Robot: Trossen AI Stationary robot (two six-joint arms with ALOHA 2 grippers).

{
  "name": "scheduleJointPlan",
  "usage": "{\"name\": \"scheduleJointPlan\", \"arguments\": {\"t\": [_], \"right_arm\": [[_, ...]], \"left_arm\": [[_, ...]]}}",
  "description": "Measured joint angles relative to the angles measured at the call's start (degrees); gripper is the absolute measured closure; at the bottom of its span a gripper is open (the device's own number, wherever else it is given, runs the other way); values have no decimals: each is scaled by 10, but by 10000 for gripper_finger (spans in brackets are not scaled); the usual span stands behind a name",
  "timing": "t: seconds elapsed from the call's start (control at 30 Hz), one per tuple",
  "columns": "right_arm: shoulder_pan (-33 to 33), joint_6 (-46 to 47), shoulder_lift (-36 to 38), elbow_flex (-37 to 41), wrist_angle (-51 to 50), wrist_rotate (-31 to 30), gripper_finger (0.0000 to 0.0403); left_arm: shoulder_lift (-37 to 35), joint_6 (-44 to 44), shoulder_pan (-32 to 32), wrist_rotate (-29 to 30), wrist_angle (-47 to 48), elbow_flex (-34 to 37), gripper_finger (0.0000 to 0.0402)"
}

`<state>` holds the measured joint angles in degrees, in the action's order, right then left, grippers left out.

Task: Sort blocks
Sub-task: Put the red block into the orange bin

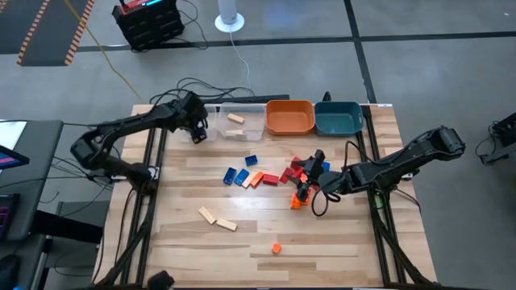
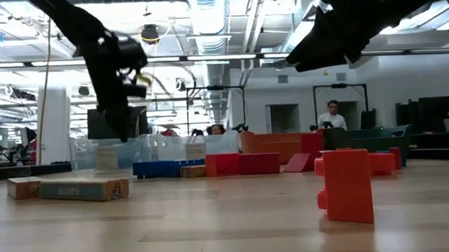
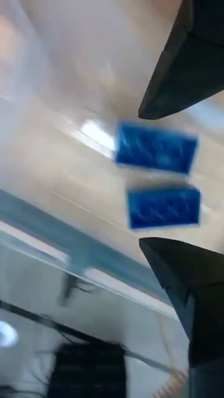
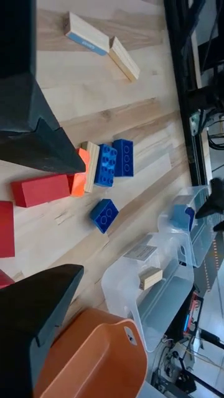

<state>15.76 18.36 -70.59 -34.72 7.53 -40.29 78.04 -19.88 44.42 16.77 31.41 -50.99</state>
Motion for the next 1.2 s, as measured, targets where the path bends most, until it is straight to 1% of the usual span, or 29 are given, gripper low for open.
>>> {"name": "scheduleJointPlan", "arguments": {"t": [0.13, 0.23, 0.37, 0.43, 0.53, 0.63, 0.7, 0.8, 0.9, 1.07, 1.13, 1.2], "right_arm": [[0, 11, 0, 0, -3, 0, 121], [0, 11, 0, 0, -3, 0, 121], [0, 11, 0, 0, -3, -1, 121], [0, 6, 0, 0, -8, 2, 121], [3, -14, 0, 0, -25, 51, 121], [9, -3, 0, 0, -48, 66, 121], [9, 13, 0, 0, -61, 71, 121], [8, 22, 0, 0, -69, 72, 121], [1, 22, 0, -11, -70, 73, 121], [-7, 13, 0, -31, -74, 72, 121], [-8, 20, 1, -38, -111, 72, 121], [-8, 51, 1, -54, -194, 72, 121]], "left_arm": [[-49, 59, -71, -49, 8, -2, 87], [-67, 124, -150, -60, 23, -2, 94], [-64, 215, -273, -61, 25, -2, 97], [-51, 253, -331, -59, 1, -2, 98], [-31, 300, -405, -37, -32, -1, 98], [-10, 325, -454, -8, -95, -2, 98], [10, 326, -473, 2, -140, -2, 98], [45, 300, -484, 0, -204, -2, 98], [95, 251, -478, -23, -252, -7, 98], [201, 179, -455, -81, -258, -85, 98], [238, 154, -448, -100, -258, -119, 98], [270, 131, -444, -111, -256, -151, 98]]}}
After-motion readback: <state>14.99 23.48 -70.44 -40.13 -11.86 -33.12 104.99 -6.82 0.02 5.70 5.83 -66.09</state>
